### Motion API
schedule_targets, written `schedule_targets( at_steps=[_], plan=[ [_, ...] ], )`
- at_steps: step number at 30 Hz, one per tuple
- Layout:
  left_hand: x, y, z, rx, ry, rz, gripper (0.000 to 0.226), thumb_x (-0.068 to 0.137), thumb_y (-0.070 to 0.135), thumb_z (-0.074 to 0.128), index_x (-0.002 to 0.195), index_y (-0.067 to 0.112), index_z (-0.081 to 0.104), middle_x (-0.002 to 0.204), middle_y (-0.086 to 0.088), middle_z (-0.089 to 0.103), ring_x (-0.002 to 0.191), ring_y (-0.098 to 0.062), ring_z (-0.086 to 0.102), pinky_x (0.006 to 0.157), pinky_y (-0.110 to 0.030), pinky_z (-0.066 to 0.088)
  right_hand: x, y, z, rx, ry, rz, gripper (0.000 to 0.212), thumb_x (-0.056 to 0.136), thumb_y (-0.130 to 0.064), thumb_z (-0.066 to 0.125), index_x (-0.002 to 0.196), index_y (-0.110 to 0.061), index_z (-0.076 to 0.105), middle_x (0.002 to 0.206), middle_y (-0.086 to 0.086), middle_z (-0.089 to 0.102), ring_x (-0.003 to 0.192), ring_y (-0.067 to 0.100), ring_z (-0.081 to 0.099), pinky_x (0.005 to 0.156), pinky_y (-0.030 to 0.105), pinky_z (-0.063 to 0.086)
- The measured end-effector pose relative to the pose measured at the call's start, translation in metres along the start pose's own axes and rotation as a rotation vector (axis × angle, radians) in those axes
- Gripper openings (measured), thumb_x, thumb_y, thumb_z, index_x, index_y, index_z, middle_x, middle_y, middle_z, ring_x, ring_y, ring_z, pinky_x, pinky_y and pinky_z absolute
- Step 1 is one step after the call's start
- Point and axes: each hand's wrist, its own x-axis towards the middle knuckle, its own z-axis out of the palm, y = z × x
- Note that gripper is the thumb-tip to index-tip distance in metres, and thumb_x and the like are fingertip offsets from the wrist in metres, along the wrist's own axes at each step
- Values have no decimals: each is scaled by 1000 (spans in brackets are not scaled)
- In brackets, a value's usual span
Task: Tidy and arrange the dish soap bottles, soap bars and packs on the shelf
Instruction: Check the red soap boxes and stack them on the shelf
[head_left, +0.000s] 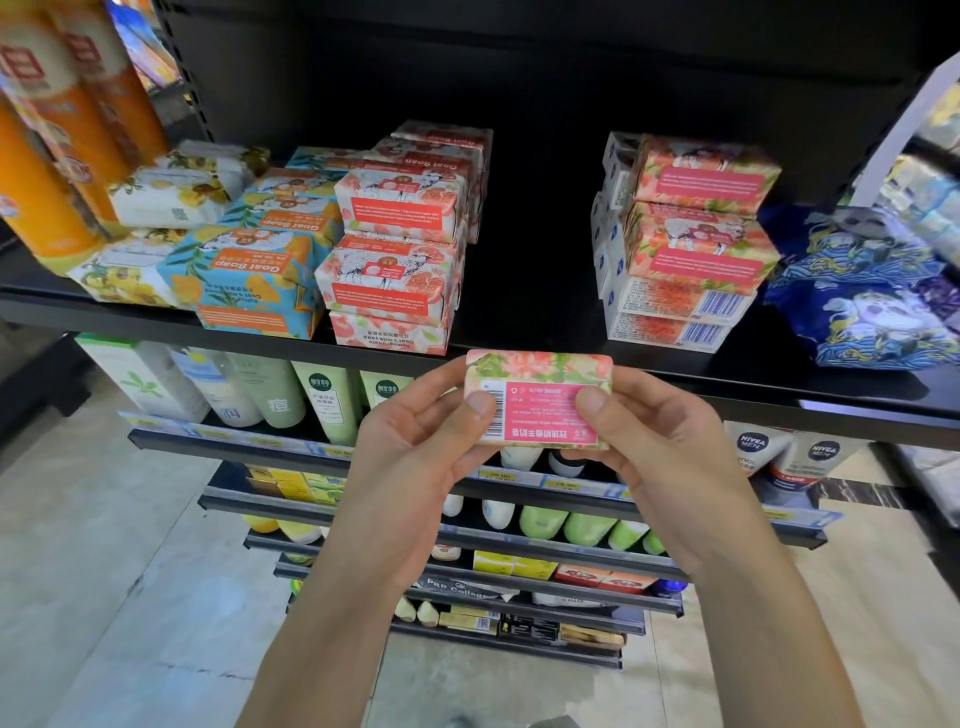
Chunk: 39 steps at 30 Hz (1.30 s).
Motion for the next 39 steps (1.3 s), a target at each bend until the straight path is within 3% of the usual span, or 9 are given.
schedule_targets(
  at_steps=[6,9,13,17,22,26,30,35,39],
  plan=[
    [0,0,1,13,-7,35,50,85,17,66,135,16,62,114,-5,77,110,-19,73,94,-32,59,-1,5,-4,8,-1,-42,62,67,-57,87,119,-26,75,118,8,74,113,28,70,101,42,53],
    [-1,1,2,36,5,37,49,85,29,66,133,18,64,116,-1,76,115,-19,70,103,-42,53,-2,5,-3,27,-16,-99,54,75,-40,83,125,-21,71,120,7,74,113,26,70,102,42,53],
    [-2,1,2,59,-1,-5,37,86,45,62,102,14,74,115,-10,75,118,-23,69,106,-46,51,-3,5,-4,-3,-19,-198,50,77,-21,76,126,-20,68,120,3,75,116,22,69,100,38,55],
    [-2,4,2,46,15,-37,54,85,48,62,118,6,70,120,-18,72,116,-27,70,96,-40,58,-3,7,-3,-6,-41,-255,48,77,-14,76,123,-25,71,121,1,75,120,21,67,98,36,55],
    [-3,5,-1,16,8,-31,48,88,38,62,119,2,69,115,-14,76,114,-28,71,94,-38,59,-3,7,0,1,-94,-241,50,78,-8,74,126,-17,65,123,1,74,122,18,65,96,28,54],
    [-3,4,-3,30,15,-16,44,89,32,62,122,2,68,117,-12,75,114,-26,71,100,-41,56,-4,3,2,-41,-88,-129,58,80,-33,78,134,-22,62,128,-3,71,124,15,64,102,36,54],
    [-3,4,-4,42,36,-19,47,87,30,65,125,2,66,116,-12,75,113,-24,72,101,-42,56,-3,3,8,-81,9,1,64,81,-63,74,129,-22,66,119,1,74,105,20,73,103,47,53],
    [-4,4,-4,53,56,-37,55,84,32,75,133,10,63,121,-23,70,111,-24,73,102,-43,56,-5,1,13,-80,7,50,60,76,-59,66,116,-15,72,105,7,78,90,23,75,101,43,54],
    [-2,2,-6,56,47,-33,57,78,29,70,133,15,64,118,-12,74,112,-20,72,99,-37,57,-3,5,11,-42,-3,55,69,73,-64,79,121,-15,71,112,6,77,103,23,74,102,42,53]
  ],
)
